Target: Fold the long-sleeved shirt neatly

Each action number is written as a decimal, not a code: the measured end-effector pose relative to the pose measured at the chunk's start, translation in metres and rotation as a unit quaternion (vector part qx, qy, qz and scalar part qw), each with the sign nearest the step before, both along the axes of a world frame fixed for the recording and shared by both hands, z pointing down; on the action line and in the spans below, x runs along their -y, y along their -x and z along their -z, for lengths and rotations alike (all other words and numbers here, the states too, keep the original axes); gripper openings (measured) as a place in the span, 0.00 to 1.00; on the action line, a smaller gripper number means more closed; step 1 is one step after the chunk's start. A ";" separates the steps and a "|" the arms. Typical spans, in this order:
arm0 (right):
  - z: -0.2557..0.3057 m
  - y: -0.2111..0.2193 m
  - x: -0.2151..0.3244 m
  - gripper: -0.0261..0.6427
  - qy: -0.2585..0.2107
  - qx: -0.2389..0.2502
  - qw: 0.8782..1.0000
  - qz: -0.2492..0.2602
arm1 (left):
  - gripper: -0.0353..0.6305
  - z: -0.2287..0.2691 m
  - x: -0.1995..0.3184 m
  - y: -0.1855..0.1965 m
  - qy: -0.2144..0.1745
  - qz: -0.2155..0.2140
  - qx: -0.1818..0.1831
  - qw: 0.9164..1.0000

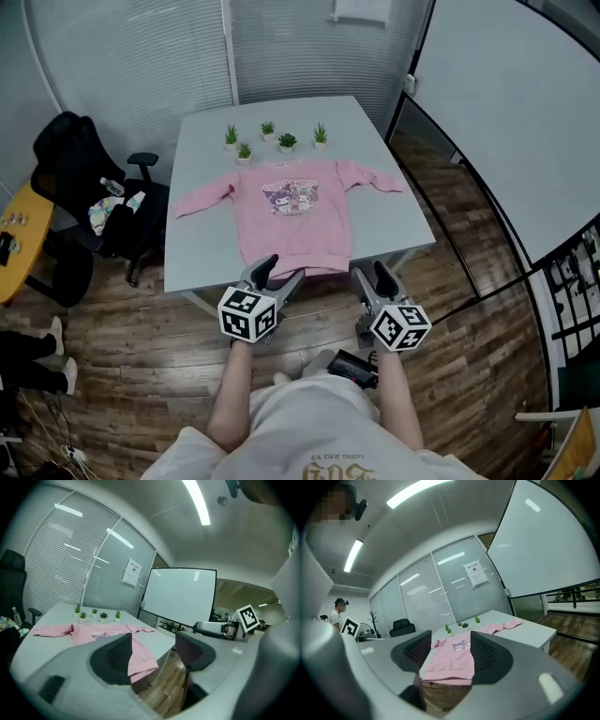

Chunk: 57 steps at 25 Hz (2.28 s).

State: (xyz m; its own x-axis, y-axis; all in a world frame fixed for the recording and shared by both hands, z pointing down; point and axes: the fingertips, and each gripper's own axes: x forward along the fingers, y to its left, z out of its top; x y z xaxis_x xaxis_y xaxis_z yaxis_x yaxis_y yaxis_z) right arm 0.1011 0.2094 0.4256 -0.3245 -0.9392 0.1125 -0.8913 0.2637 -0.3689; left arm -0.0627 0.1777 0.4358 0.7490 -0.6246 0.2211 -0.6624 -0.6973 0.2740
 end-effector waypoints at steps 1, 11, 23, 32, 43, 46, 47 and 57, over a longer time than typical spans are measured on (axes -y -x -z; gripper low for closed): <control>0.000 -0.001 -0.001 0.43 0.000 0.000 1.000 -0.004 | 0.50 0.000 0.001 -0.002 -0.001 -0.003 0.001 1.000; 0.000 -0.038 0.006 0.43 -0.002 0.023 0.999 -0.048 | 0.48 0.003 0.032 -0.036 -0.001 -0.036 0.003 0.999; -0.013 -0.110 0.100 0.42 0.008 0.041 0.997 -0.070 | 0.48 -0.003 0.133 -0.106 0.007 -0.047 0.011 0.999; -0.039 -0.157 0.177 0.42 0.041 0.049 0.996 -0.068 | 0.50 -0.024 0.204 -0.160 0.035 -0.055 0.026 0.998; -0.070 -0.217 0.255 0.42 0.081 0.039 0.995 -0.041 | 0.50 -0.048 0.276 -0.222 0.068 -0.020 0.019 0.997; -0.082 -0.231 0.274 0.42 0.095 0.035 0.994 -0.034 | 0.49 -0.057 0.294 -0.232 0.077 -0.003 0.025 0.997; -0.087 -0.236 0.281 0.42 0.100 0.036 0.994 -0.032 | 0.49 -0.061 0.300 -0.235 0.078 0.006 0.028 0.996; -0.145 -0.277 0.334 0.42 0.162 0.026 0.986 -0.035 | 0.50 -0.103 0.341 -0.267 0.107 0.021 0.061 0.992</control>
State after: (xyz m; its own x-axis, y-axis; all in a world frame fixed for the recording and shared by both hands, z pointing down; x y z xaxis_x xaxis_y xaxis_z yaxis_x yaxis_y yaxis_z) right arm 0.3781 -0.1243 0.5709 -0.2723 -0.8773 0.3953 -0.8812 0.0624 -0.4686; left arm 0.2039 -0.1636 0.5391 0.6828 -0.5838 0.4394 -0.7269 -0.6032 0.3282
